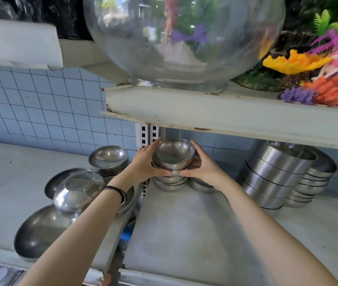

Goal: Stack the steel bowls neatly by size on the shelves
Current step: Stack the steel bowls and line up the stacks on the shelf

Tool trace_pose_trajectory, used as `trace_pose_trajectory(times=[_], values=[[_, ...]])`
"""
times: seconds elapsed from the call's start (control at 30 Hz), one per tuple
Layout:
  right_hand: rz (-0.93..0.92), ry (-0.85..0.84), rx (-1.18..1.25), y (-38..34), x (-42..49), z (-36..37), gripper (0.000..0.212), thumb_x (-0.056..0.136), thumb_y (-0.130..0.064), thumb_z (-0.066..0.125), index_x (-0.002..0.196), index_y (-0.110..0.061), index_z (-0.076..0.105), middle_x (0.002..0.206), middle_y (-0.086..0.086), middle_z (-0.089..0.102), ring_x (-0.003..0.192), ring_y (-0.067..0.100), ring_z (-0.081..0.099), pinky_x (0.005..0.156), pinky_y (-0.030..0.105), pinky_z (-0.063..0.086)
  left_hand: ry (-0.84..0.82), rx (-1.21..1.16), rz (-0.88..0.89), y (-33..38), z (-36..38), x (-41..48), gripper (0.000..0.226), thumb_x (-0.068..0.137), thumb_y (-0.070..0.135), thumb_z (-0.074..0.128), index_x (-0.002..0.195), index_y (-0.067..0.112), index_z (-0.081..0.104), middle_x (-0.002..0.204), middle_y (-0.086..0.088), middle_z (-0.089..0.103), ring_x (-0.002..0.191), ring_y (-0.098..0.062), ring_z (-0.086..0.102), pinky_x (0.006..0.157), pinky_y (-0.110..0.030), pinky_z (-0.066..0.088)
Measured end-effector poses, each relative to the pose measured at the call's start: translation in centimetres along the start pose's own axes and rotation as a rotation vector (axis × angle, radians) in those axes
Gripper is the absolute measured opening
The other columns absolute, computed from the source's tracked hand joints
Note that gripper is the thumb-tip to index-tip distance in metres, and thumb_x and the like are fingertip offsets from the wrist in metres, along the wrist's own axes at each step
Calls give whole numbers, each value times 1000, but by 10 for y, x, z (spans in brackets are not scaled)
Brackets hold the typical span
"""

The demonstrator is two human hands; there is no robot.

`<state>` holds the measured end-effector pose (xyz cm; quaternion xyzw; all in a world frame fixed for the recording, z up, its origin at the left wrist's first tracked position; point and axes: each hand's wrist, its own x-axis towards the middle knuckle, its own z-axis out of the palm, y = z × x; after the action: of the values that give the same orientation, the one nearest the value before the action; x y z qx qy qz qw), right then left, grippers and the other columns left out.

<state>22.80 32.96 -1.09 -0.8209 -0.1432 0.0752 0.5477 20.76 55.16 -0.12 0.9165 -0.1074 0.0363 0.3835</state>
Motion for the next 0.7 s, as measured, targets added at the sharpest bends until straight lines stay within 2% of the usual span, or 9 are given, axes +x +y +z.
trace_pose_trajectory(times=[0.03,0.1,0.13,0.23,0.43,0.5,0.6,0.7], values=[[6,-5,-3,1,1,1,112,72,-3,85,156,-29,16,144,-4,43,124,11,51,93,11,46,0,1,-3,-2,1,1,112,69,37,85,152,35,11,149,-4,35,138,-23,24,114,-44,28],[15,-12,-24,5,5,2,113,71,-11,88,156,-31,16,154,-6,35,138,11,38,112,27,37,-4,5,-12,-6,3,3,111,69,38,85,152,36,11,148,-4,37,139,-23,24,114,-44,27],[21,-16,-39,7,6,2,114,69,-15,89,156,-32,16,157,-7,31,142,13,33,117,34,32,-7,5,-17,-8,5,4,112,69,38,85,152,36,11,148,-3,37,139,-23,24,114,-44,27],[48,-29,-58,14,9,4,115,68,-22,90,155,-35,16,159,-6,29,145,15,30,120,41,28,-26,20,-26,-15,8,7,112,69,39,84,152,36,10,149,-3,37,138,-24,24,114,-46,26],[63,-37,-56,21,12,7,116,68,-25,90,155,-39,13,160,-7,28,146,15,29,121,40,26,-21,36,-22,-22,13,10,112,69,41,83,152,35,8,152,0,34,139,-24,22,113,-46,26],[67,-45,-79,22,10,6,117,70,-26,89,155,-41,9,161,-8,24,147,14,26,120,34,24,-11,32,-21,-24,15,9,114,69,40,84,153,35,6,154,0,30,141,-25,20,114,-46,24],[58,-32,-147,24,5,7,122,72,-25,88,154,-46,0,162,-9,19,148,13,21,109,23,25,-8,-26,-47,-29,21,6,120,67,37,86,153,35,2,155,-2,24,143,-25,18,116,-45,24],[41,-15,-169,25,1,12,127,70,-20,88,153,-46,-5,159,-8,24,141,6,26,104,19,26,-42,-108,-66,-35,28,4,128,62,36,89,152,39,-3,154,-3,25,142,-20,20,116,-41,25]])
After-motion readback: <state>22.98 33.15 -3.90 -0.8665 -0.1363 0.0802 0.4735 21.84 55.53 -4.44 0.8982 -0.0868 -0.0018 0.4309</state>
